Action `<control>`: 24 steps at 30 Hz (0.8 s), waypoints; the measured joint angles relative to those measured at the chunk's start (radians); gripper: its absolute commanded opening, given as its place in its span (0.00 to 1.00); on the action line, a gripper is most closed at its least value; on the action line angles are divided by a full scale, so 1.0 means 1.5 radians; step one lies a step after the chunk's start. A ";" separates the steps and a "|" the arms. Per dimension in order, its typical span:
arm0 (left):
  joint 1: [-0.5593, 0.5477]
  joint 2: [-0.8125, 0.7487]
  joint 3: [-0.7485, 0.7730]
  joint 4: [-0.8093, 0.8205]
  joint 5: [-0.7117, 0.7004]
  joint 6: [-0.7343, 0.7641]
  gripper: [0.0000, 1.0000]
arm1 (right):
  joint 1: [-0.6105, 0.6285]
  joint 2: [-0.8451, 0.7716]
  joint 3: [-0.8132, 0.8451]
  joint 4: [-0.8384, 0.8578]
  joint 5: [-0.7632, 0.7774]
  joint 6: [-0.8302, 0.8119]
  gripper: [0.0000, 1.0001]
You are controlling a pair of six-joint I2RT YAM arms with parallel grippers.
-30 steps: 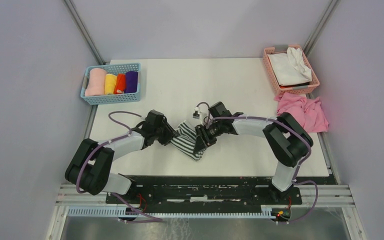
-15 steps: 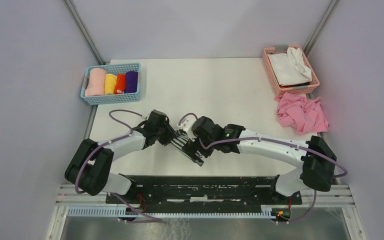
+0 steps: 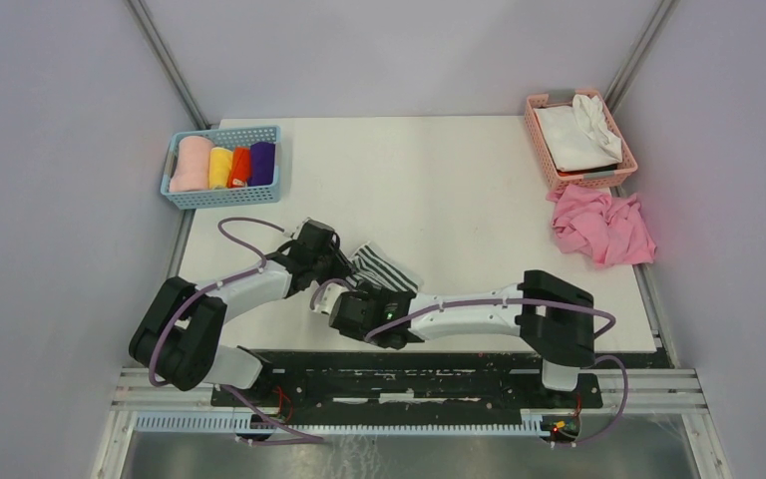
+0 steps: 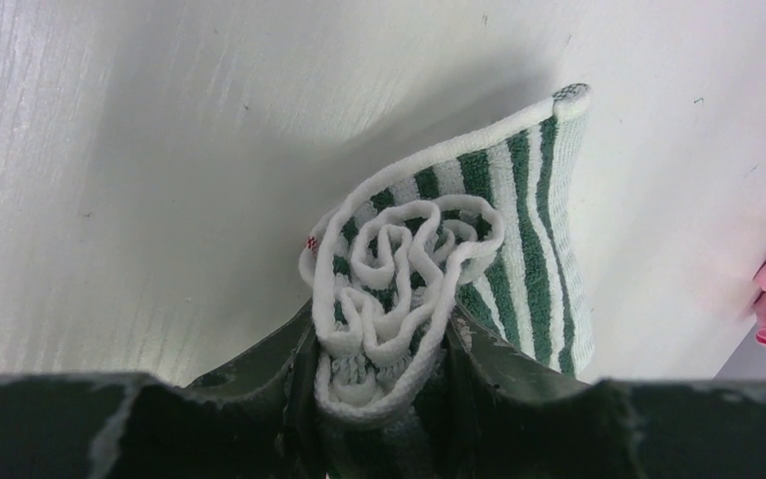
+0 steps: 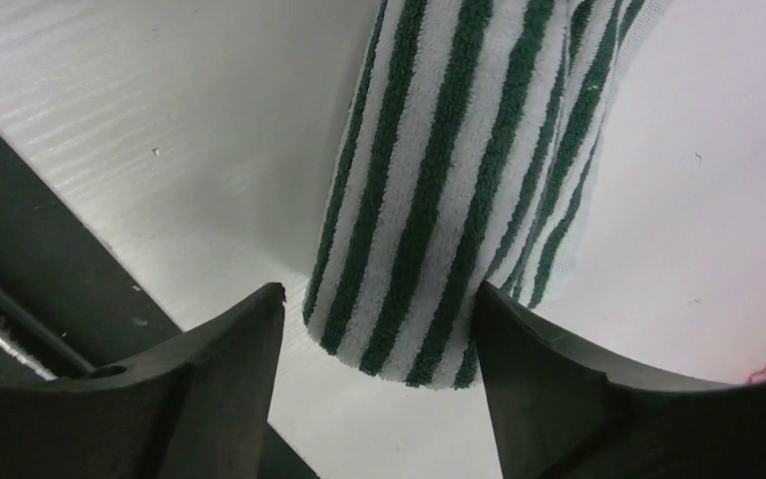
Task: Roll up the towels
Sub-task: Roll the towel at the center of the board.
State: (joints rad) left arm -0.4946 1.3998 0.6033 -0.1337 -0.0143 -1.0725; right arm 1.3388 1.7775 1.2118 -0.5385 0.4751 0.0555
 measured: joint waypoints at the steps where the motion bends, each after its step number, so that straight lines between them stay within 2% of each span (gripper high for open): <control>1: -0.001 0.000 0.000 0.000 -0.002 0.000 0.36 | 0.006 0.013 0.000 0.000 0.015 0.000 0.66; 6: -0.004 0.000 0.000 -0.001 -0.008 0.000 0.37 | 0.022 0.034 -0.009 0.014 0.058 0.018 0.53; 8: -0.004 0.000 -0.001 0.000 -0.008 -0.001 0.36 | 0.023 0.034 -0.021 0.030 0.063 0.030 0.44; 14: 0.001 -0.026 -0.022 -0.001 -0.007 -0.009 0.40 | 0.016 0.024 -0.072 0.101 0.052 0.050 0.34; 19: 0.034 -0.062 -0.036 -0.030 0.006 -0.009 0.52 | -0.068 -0.041 -0.127 0.178 -0.117 0.048 0.27; 24: 0.063 -0.101 -0.036 -0.071 0.003 -0.007 0.74 | -0.189 -0.058 -0.146 0.230 -0.401 0.048 0.22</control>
State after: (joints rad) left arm -0.4004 1.2480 0.5488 -0.2401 -0.0097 -1.0836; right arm 1.0546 1.6897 0.9924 -0.1936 -0.1265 0.1276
